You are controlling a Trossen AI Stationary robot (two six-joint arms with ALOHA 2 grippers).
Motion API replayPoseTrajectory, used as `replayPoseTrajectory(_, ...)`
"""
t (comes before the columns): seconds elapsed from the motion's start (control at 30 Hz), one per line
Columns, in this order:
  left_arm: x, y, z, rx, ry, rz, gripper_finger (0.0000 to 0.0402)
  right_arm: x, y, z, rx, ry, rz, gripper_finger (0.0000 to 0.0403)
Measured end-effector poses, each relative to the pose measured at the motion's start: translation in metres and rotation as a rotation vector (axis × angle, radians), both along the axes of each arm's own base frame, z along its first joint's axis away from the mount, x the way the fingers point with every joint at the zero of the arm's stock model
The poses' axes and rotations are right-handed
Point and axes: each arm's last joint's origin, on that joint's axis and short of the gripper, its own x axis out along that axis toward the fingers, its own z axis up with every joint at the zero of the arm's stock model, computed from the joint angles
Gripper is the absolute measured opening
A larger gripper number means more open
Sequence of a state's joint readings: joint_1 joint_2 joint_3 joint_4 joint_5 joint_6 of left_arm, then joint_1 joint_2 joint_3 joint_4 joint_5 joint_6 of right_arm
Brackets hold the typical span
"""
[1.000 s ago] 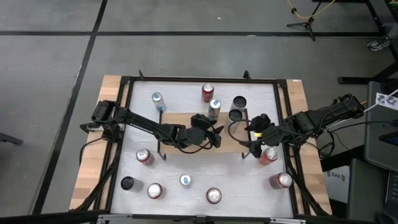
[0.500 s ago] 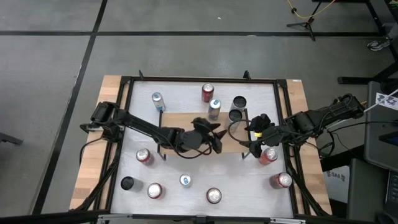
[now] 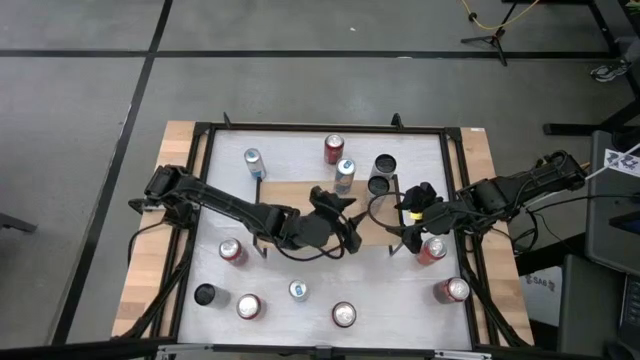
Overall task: Place canned beverage on shelf
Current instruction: Put the right white-pink soda can on the shelf aligned with the other white-pink soda can
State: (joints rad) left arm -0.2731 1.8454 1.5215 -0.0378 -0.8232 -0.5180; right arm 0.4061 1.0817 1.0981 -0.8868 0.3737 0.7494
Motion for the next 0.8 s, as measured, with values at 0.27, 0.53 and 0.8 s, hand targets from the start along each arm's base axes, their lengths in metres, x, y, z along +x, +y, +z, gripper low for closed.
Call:
replayPoseTrajectory(0.27, 0.012, 0.013, -0.035, -0.046, 0.048, 0.062, 0.0211, -0.001, 0.000, -0.001, -0.006, 0.015, 0.000, 0.0342)
replayPoseTrajectory(0.53, 0.021, 0.021, -0.057, -0.087, 0.070, 0.111, 0.0211, -0.002, -0.001, -0.002, -0.021, 0.033, 0.009, 0.0342)
replayPoseTrajectory(0.8, 0.018, 0.014, -0.060, -0.062, 0.095, 0.127, 0.0211, -0.003, -0.001, -0.002, -0.033, 0.039, 0.019, 0.0342)
